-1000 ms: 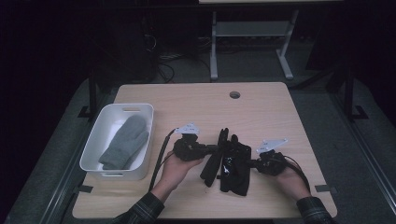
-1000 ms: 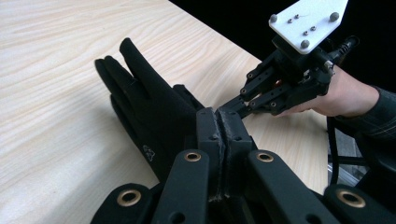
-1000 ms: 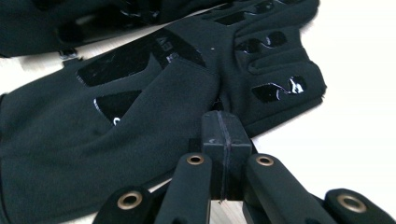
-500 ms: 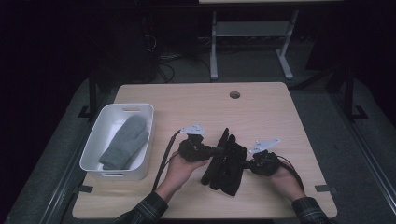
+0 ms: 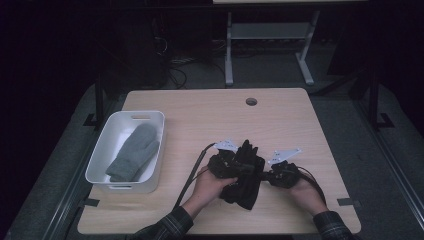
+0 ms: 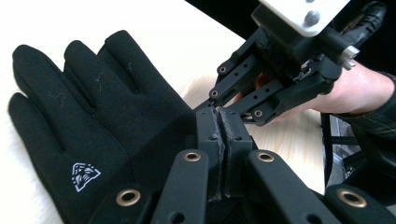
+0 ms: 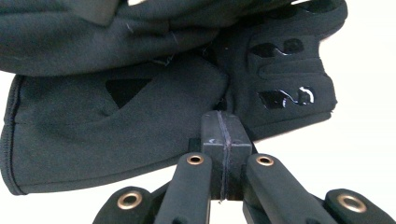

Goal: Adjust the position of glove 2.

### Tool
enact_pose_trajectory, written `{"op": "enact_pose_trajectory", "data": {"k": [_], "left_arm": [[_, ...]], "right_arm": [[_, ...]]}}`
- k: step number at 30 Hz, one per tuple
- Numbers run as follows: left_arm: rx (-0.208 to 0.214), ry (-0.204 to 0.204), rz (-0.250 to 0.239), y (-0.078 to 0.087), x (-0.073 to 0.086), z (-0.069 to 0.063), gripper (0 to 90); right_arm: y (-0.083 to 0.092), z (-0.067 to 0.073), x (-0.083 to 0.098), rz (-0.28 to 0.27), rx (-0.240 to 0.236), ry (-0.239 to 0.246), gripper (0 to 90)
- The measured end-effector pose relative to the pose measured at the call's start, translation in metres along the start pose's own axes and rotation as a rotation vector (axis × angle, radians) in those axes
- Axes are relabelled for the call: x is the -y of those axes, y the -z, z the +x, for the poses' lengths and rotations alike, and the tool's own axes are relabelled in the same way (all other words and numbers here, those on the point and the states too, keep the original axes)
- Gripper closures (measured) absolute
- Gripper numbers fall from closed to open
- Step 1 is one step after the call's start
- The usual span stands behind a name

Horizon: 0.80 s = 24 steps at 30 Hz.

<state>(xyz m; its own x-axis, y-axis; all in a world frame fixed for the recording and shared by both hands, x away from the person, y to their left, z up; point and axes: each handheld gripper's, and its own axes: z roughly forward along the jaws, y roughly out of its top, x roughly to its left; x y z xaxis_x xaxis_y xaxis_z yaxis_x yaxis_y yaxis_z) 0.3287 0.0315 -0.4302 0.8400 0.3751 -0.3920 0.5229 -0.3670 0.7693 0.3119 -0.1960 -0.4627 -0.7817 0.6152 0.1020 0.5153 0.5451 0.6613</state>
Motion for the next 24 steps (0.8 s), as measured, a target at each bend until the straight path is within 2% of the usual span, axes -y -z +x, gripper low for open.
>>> {"op": "enact_pose_trajectory", "data": {"k": [2,4,7,9,11,13,15,20,21,24], "left_arm": [[0.011,0.005,-0.008,-0.002,0.0,0.0,85.7],[0.014,-0.005,-0.008,-0.004,0.001,0.0,80.8],[0.013,-0.026,0.008,-0.003,0.002,-0.001,80.7],[0.012,-0.048,0.024,-0.003,0.003,-0.003,83.9],[0.007,-0.086,0.054,-0.004,0.005,-0.005,88.4],[0.005,-0.107,0.078,-0.007,0.007,-0.007,89.2],[0.006,-0.106,0.089,-0.012,0.01,-0.01,89.2],[0.017,-0.121,0.161,-0.029,0.019,-0.013,89.3],[0.018,-0.113,0.165,-0.031,0.022,-0.013,89.3],[0.007,-0.109,0.193,-0.031,0.025,-0.011,89.3]], "right_arm": [[0.004,-0.004,0.002,-0.007,0.013,-0.01,89.0],[0.01,-0.009,0.004,-0.026,0.029,-0.027,86.6],[0.019,-0.018,0.009,-0.055,0.065,-0.059,78.9],[0.023,-0.024,0.013,-0.063,0.091,-0.077,69.6],[0.025,-0.03,0.017,-0.066,0.122,-0.093,58.5],[0.026,-0.036,0.022,-0.072,0.148,-0.113,46.6],[0.027,-0.042,0.026,-0.073,0.168,-0.134,38.6],[0.027,-0.054,0.034,-0.063,0.211,-0.177,28.8],[0.027,-0.055,0.036,-0.059,0.218,-0.182,27.2],[0.026,-0.058,0.038,-0.053,0.234,-0.181,25.5]]}}
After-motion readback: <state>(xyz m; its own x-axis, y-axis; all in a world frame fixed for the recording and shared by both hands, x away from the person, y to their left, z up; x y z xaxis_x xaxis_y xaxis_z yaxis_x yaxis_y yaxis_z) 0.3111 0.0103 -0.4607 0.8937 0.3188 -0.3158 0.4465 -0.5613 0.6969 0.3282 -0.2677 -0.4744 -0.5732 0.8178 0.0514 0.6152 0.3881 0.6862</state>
